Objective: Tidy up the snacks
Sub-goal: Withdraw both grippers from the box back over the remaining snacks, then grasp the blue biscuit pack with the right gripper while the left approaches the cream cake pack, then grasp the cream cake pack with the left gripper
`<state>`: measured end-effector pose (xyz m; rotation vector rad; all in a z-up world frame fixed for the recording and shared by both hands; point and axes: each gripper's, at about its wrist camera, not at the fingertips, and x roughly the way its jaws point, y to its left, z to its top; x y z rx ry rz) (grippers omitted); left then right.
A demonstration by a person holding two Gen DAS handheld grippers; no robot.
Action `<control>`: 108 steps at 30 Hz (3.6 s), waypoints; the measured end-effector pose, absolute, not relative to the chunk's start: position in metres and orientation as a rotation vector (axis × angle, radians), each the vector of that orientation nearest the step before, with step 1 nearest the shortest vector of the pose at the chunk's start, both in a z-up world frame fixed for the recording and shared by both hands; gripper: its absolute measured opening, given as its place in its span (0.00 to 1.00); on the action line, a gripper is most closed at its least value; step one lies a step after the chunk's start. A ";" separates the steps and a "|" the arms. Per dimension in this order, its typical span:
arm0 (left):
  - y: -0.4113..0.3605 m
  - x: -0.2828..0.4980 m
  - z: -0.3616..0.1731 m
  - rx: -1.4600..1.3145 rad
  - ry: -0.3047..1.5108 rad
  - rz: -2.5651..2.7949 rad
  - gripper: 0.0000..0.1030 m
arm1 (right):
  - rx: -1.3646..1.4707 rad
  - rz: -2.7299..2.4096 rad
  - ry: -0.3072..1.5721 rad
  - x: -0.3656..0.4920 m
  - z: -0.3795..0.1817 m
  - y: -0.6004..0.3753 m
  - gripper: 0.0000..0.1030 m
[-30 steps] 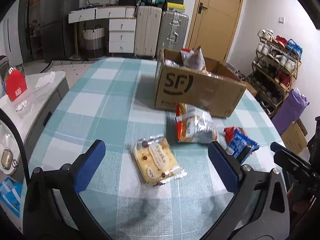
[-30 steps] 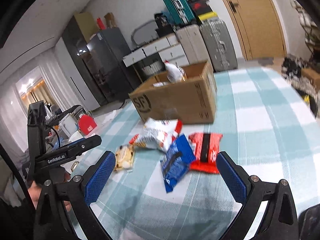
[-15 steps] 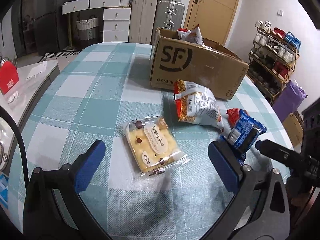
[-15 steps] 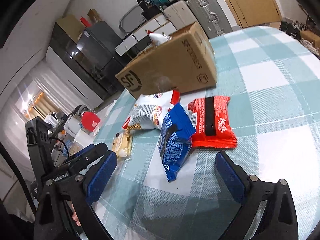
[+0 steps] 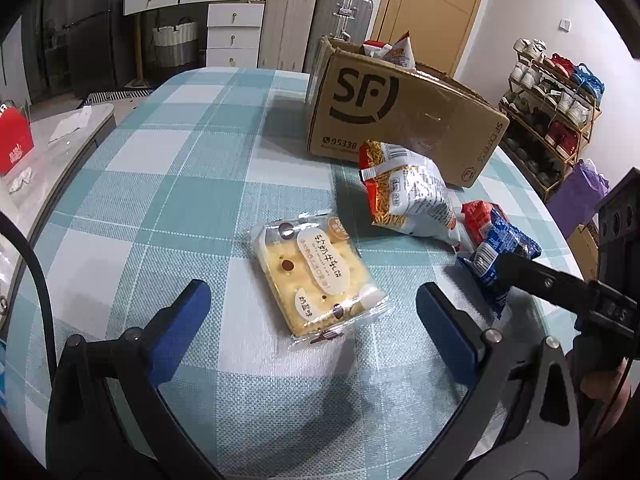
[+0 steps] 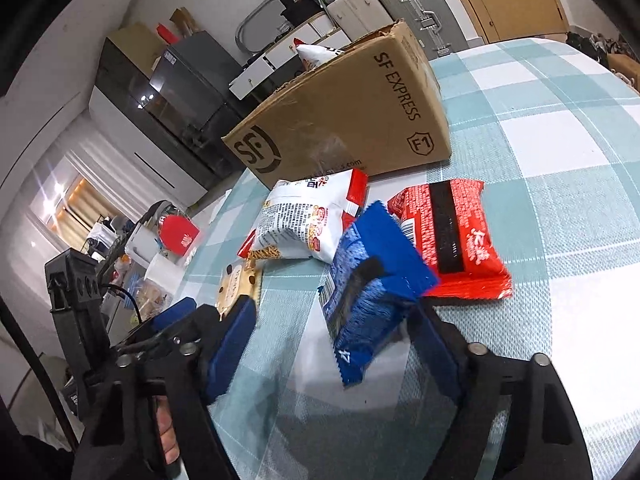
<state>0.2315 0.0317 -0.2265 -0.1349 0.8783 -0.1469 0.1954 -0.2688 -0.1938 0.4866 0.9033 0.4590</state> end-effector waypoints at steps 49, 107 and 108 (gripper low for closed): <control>0.015 0.287 -0.246 -0.122 1.052 0.038 0.99 | 0.426 0.425 0.847 0.186 -0.188 -0.303 0.23; 0.034 0.222 -0.146 -0.114 0.921 -0.184 0.55 | 0.401 0.478 0.731 0.157 -0.118 -0.299 0.23; 0.034 0.223 -0.143 -0.121 0.913 -0.189 0.55 | 0.396 0.483 0.726 0.156 -0.113 -0.298 0.23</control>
